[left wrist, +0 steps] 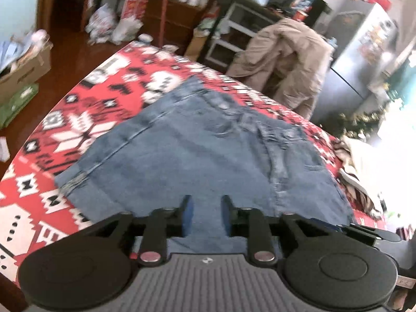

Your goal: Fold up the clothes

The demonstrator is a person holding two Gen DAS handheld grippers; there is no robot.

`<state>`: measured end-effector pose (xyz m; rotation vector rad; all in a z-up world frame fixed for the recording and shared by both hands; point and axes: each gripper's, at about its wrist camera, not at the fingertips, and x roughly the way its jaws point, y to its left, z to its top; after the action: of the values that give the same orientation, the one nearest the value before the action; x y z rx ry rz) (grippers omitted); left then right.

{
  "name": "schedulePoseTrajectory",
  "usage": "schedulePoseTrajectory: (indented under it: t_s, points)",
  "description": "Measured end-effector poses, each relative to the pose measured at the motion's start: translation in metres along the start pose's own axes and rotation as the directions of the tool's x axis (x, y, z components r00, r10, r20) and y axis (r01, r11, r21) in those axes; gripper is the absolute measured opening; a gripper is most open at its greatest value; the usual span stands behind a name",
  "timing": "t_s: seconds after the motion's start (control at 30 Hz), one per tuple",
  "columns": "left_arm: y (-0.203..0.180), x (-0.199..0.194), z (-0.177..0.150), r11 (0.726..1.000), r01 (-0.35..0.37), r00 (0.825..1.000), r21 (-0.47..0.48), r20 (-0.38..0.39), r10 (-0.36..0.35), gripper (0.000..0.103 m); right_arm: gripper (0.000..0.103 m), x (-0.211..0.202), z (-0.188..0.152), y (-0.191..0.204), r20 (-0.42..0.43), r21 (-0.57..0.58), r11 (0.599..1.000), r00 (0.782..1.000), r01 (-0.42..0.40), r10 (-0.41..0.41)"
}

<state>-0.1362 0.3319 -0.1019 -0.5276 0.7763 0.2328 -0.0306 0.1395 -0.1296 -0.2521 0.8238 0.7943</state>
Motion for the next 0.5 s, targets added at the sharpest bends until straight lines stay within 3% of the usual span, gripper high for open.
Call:
schedulePoseTrajectory:
  t_s: [0.1, 0.17, 0.33, 0.43, 0.5]
  points:
    - [-0.023, -0.004, -0.004, 0.999, -0.007, 1.0, 0.045, 0.003, 0.007, 0.033, 0.014, -0.026, -0.011, -0.012, 0.011, 0.01, 0.998, 0.998, 0.069, -0.069]
    - [-0.037, -0.007, -0.011, 0.998, -0.001, 1.0, 0.069, -0.003, 0.001, 0.044, 0.018, -0.042, -0.018, -0.019, 0.022, 0.015, 0.995, 0.994, 0.102, -0.102]
    - [-0.068, -0.014, -0.028, 0.986, -0.043, 0.998, 0.162, -0.026, 0.048, 0.053, 0.037, -0.073, -0.039, -0.032, 0.024, 0.054, 0.988, 0.989, 0.145, -0.146]
    - [-0.08, -0.02, -0.035, 0.982, -0.036, 0.998, 0.185, -0.048, 0.045, 0.054, 0.052, -0.087, -0.05, -0.039, 0.022, 0.068, 0.983, 0.985, 0.169, -0.171]
    - [-0.084, -0.023, -0.036, 0.983, -0.036, 0.997, 0.181, -0.054, 0.046, 0.055, 0.075, -0.098, -0.058, -0.044, 0.035, 0.076, 0.981, 0.983, 0.179, -0.182]
